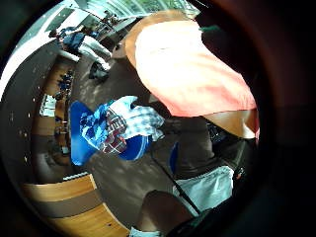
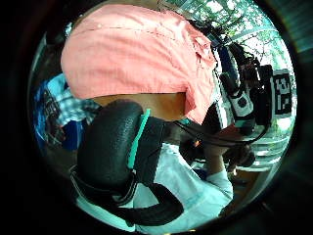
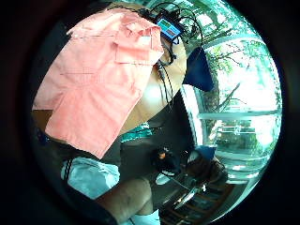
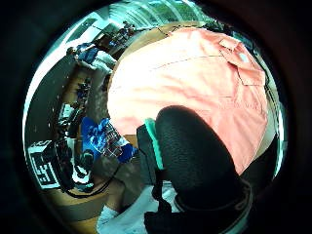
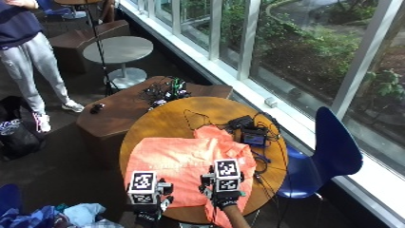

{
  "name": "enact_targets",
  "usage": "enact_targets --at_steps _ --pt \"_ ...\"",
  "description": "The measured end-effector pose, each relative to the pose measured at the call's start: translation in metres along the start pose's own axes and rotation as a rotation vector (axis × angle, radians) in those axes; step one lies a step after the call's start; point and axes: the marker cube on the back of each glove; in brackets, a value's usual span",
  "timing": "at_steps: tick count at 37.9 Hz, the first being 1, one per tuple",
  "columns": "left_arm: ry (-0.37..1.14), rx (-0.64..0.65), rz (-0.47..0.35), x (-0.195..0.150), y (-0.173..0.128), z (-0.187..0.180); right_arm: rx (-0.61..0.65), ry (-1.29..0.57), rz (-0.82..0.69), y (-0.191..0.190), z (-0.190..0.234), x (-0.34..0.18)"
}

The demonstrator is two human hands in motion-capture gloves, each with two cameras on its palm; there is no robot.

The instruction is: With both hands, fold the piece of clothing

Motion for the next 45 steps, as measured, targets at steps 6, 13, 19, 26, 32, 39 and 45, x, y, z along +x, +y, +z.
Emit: enact_targets --at_steps 6,13,19,26,32,39,45 --pt "0.007 0.010 0.002 -0.002 -0.005 0.003 0.003 0.007 -0.005 -0.001 -0.001 -0.001" --pt "0.011 0.007 0.007 -0.001 -0.001 -0.003 0.004 0.012 -0.019 0.005 -0.005 -0.001" --pt "0.018 0.014 0.005 0.000 -0.005 0.000 -0.006 -0.008 -0.029 0.010 -0.006 0.004" --pt "0.012 0.024 -0.001 -0.001 -0.006 0.003 -0.018 -0.013 -0.027 0.013 0.001 0.017" --pt "0.014 0.007 -0.003 -0.006 -0.019 0.033 -0.064 -0.029 0.000 0.010 0.033 0.034" --pt "0.014 -0.124 0.003 -0.017 -0.028 0.080 -0.218 -0.056 0.005 0.008 0.079 0.049" --pt "0.039 -0.227 0.048 -0.026 -0.030 0.119 -0.336 -0.066 -0.045 0.010 0.112 0.052"
